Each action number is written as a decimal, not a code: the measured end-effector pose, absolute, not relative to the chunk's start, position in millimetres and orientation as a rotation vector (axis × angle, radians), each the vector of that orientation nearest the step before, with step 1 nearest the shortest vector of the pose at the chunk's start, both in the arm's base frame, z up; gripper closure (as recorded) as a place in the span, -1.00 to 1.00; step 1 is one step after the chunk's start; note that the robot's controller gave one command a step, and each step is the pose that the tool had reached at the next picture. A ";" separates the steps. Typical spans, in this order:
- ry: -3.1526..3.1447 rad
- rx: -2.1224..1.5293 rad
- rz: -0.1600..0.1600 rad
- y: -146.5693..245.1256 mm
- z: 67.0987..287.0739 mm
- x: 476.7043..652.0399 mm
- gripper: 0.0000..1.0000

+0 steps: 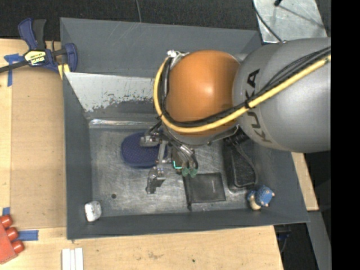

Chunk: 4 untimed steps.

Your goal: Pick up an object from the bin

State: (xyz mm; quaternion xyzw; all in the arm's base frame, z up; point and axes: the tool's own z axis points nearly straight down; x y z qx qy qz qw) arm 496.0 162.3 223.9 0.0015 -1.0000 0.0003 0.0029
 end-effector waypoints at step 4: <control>-3.135 0.351 -0.003 149.9 212.0 601.2 1.00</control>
Offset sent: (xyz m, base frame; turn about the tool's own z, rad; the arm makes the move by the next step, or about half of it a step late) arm 0.0436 -0.0170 -0.0904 -0.3167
